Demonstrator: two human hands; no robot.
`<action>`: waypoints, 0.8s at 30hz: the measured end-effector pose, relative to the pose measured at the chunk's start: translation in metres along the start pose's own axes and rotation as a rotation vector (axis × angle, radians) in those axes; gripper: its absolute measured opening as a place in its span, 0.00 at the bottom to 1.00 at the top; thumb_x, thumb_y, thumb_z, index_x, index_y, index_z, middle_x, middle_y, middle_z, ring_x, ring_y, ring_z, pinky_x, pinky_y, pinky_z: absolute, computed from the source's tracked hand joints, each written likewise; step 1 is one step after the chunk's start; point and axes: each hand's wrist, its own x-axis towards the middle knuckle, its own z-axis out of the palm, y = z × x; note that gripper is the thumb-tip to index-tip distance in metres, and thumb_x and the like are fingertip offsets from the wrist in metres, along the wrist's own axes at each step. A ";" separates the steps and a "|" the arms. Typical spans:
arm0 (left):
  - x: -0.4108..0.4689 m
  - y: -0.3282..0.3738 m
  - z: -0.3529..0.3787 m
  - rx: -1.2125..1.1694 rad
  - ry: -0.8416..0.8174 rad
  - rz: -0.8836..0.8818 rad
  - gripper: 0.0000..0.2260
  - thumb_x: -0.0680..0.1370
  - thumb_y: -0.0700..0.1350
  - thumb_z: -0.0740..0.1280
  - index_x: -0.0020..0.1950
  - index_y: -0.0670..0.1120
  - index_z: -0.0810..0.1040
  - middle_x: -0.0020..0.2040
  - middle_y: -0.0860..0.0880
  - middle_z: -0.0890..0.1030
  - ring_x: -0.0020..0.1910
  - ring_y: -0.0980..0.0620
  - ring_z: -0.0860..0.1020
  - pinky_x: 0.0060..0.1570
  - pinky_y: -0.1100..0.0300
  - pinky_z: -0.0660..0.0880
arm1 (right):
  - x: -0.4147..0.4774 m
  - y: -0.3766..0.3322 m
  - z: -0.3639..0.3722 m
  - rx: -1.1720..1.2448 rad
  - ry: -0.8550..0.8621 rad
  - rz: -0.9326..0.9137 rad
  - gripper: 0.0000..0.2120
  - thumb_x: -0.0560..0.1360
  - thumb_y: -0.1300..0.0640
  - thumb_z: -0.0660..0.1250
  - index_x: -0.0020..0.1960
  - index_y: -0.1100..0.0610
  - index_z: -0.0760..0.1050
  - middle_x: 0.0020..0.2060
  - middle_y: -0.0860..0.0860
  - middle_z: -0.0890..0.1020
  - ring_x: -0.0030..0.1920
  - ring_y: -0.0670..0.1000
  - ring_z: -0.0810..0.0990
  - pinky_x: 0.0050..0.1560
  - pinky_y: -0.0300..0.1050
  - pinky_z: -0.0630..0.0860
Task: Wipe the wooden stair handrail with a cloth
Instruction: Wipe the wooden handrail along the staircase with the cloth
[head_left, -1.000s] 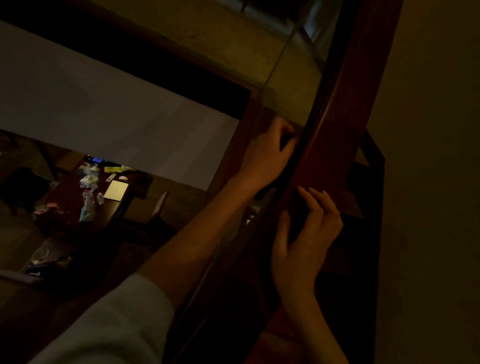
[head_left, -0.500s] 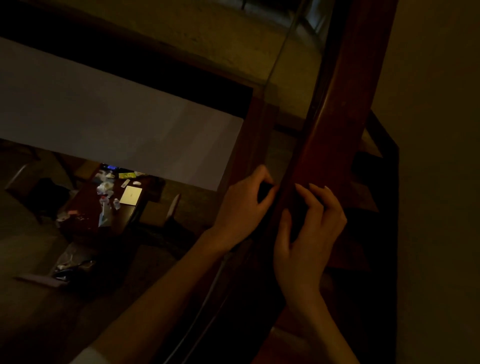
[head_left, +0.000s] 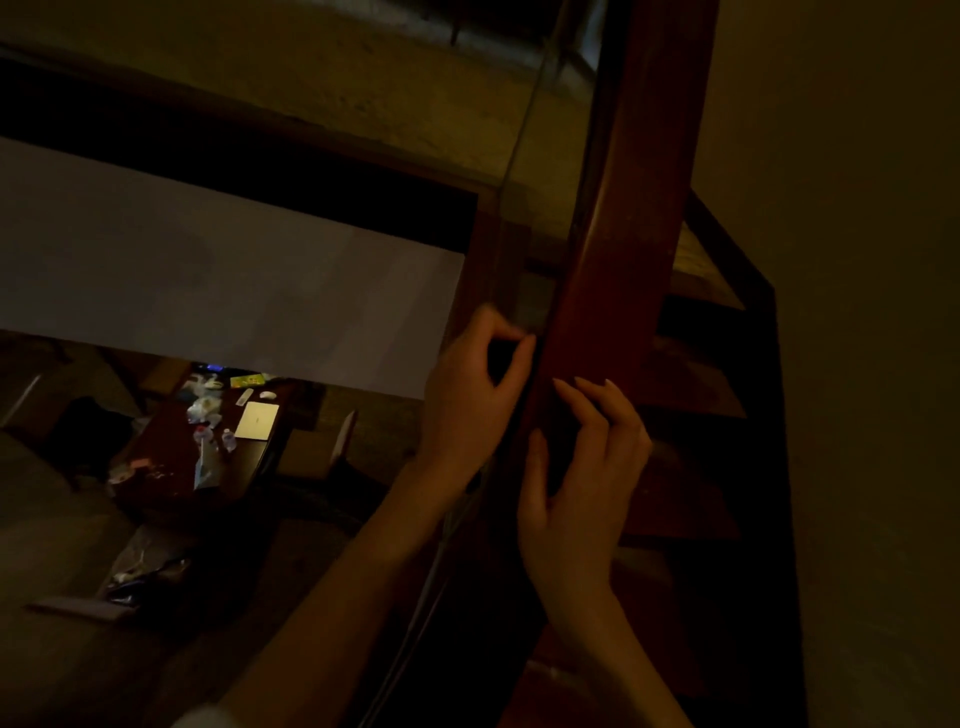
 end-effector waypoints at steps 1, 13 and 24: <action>-0.021 0.002 -0.006 -0.070 0.029 -0.019 0.02 0.80 0.53 0.64 0.51 0.59 0.71 0.45 0.59 0.77 0.46 0.59 0.79 0.44 0.63 0.76 | 0.000 0.000 0.000 0.017 0.006 0.005 0.19 0.78 0.58 0.62 0.68 0.60 0.71 0.66 0.50 0.67 0.73 0.49 0.62 0.67 0.62 0.67; 0.051 0.025 0.028 -0.078 -0.086 -0.024 0.12 0.82 0.39 0.58 0.64 0.36 0.71 0.63 0.36 0.68 0.63 0.49 0.67 0.60 0.76 0.59 | -0.002 0.004 0.002 0.152 0.061 0.049 0.19 0.79 0.57 0.61 0.69 0.55 0.68 0.66 0.43 0.66 0.73 0.42 0.60 0.68 0.59 0.68; -0.084 -0.002 -0.015 -0.010 -0.151 0.004 0.08 0.80 0.52 0.56 0.56 0.64 0.66 0.59 0.53 0.68 0.61 0.50 0.70 0.63 0.52 0.70 | -0.004 0.005 -0.001 0.315 0.142 0.106 0.15 0.81 0.61 0.58 0.67 0.57 0.69 0.64 0.42 0.69 0.69 0.46 0.67 0.67 0.51 0.67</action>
